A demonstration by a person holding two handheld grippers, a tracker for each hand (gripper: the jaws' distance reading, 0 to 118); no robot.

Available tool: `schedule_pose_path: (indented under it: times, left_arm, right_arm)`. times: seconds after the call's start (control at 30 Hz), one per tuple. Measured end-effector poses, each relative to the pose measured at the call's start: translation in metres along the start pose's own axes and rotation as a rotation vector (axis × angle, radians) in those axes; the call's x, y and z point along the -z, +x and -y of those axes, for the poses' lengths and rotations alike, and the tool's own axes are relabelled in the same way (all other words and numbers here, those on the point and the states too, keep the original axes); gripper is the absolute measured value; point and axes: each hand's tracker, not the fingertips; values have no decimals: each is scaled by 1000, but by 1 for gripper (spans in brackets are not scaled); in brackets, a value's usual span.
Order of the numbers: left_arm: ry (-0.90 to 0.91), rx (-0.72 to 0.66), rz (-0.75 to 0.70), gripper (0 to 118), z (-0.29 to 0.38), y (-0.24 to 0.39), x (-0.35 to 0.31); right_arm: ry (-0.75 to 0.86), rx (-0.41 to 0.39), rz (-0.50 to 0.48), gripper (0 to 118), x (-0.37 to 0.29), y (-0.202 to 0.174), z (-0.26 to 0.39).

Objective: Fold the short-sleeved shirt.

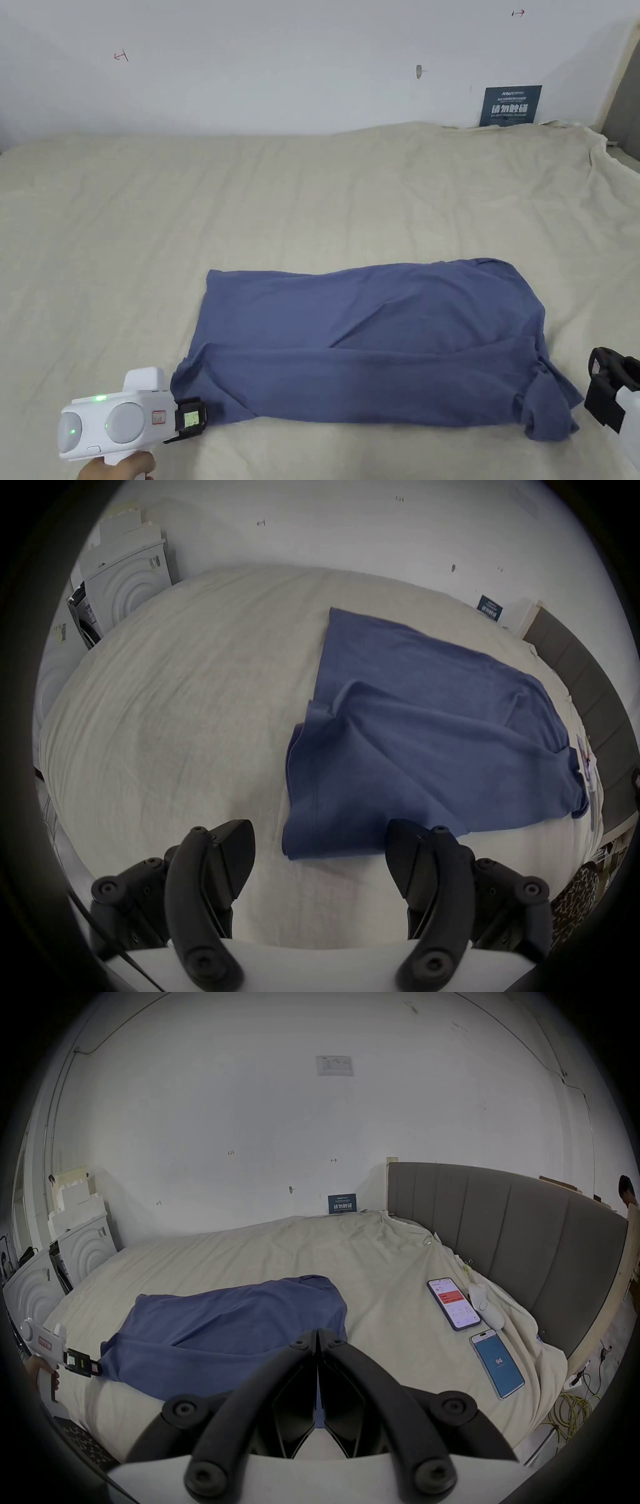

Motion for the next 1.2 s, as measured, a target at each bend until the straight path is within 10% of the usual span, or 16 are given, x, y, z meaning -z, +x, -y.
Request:
schedule_pose_path:
  times: [0.1, 0.4, 0.57, 0.63, 0.83, 0.97, 1.2]
  left_arm:
    - [1, 11, 48, 19, -1, 2, 4]
    - [88, 58, 83, 5, -5, 9, -19]
    - [115, 80, 96, 5, -13, 8, -33]
    - [121, 88, 95, 5, -15, 8, -35]
    - [131, 88, 91, 5, -17, 6, -33]
    - [125, 89, 85, 5, -16, 5, -31]
    - [139, 68, 67, 5, -13, -9, -34]
  right_arm:
    - [-17, 5, 3, 0, 5, 1, 3]
    - [-172, 59, 4, 7, 36, 22, 18]
    - [-325, 52, 13, 95, 79, 33, 36]
    - [-348, 30, 25, 102, 94, 32, 45]
    - [-467, 10, -4, 90, 121, 26, 68]
    - [-482, -6, -44, 11, 122, 20, 73]
    - [-402, 33, -55, 5, 98, 27, 58]
